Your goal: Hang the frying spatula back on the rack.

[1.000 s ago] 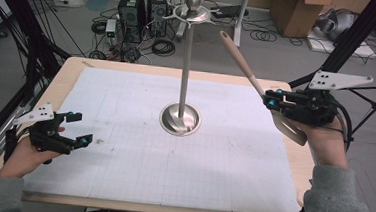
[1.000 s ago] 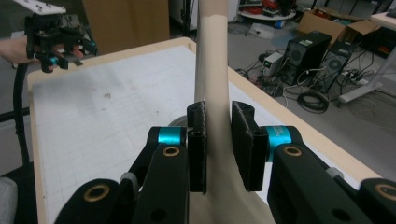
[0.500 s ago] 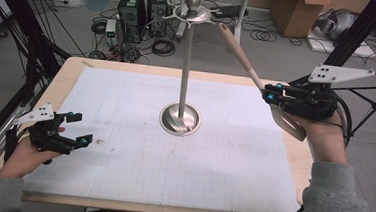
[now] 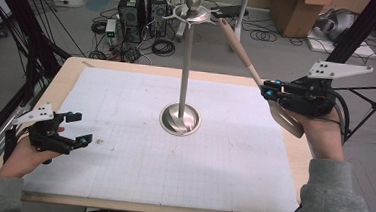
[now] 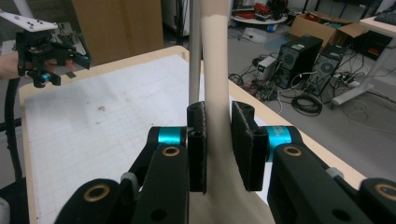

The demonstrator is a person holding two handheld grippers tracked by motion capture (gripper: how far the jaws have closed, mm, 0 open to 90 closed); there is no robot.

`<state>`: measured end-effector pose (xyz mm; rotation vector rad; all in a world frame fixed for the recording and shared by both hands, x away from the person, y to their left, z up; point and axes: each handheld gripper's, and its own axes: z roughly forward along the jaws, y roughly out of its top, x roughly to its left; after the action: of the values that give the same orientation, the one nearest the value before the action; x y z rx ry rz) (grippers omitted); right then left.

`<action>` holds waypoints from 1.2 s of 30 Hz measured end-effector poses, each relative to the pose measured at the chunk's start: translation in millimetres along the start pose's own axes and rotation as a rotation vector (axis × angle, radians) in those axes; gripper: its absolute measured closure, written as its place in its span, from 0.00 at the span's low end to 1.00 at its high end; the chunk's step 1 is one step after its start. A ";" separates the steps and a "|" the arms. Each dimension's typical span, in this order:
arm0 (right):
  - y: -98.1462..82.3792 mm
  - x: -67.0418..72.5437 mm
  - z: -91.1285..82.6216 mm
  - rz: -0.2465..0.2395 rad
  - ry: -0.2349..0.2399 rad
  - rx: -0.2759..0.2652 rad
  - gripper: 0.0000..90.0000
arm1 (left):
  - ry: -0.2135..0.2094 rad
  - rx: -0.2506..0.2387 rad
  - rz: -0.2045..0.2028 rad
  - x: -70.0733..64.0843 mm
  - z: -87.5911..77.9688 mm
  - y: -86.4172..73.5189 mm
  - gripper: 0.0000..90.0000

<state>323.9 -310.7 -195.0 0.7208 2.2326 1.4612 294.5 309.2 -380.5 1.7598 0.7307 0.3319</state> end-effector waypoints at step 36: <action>-1.2 0.2 19.9 0.005 0.009 0.019 0.85 | 0.007 0.002 -0.012 2.1 -1.2 -2.0 0.03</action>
<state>334.7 -296.5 -203.9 0.7280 2.2561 1.4495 294.7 311.8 -382.3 1.7565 0.7468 0.3291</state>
